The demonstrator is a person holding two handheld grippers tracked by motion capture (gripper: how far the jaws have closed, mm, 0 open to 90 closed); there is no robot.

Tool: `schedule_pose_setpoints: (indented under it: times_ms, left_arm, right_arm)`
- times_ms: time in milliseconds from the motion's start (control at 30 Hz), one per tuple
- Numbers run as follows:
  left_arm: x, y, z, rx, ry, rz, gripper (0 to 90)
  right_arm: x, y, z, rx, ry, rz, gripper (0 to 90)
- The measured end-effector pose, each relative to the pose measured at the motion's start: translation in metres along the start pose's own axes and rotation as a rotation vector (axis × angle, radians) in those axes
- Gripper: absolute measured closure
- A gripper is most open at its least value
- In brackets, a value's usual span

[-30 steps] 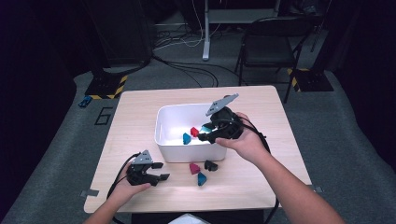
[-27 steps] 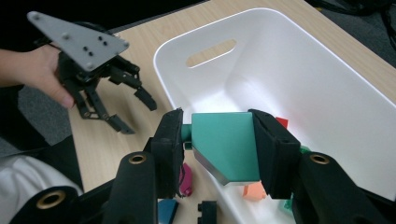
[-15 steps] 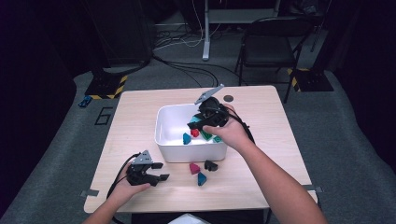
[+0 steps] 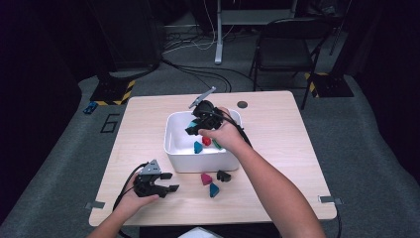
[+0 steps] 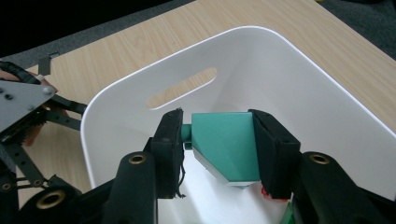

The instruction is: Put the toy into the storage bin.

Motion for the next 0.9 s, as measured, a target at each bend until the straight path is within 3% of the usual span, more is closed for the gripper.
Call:
schedule_pose_setpoints:
  times_ms: [467, 733, 900]
  left_arm:
    - [0.001, 0.000, -0.001, 0.003, 0.005, -0.007, 40.7]
    - [0.003, 0.000, 0.000, 0.004, 0.000, -0.001, 40.7]
    - [0.002, 0.001, -0.001, 0.005, 0.008, -0.004, 40.7]
  right_arm:
    - [0.047, -0.013, 0.004, -0.016, 0.031, -0.015, 56.2]
    - [0.062, -0.020, 0.002, 0.003, 0.052, -0.026, 55.8]
    - [0.066, -0.020, 0.000, 0.001, 0.066, -0.034, 49.0]
Point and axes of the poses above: each handheld gripper's, and its own axes: x roughly forward along the jaws, z roughly out of its top, y roughly to its left, the point moved 9 cm from there along x, roughly forward along the jaws, and after that the axes turned 4 degrees about x, right-handed, at the moved point
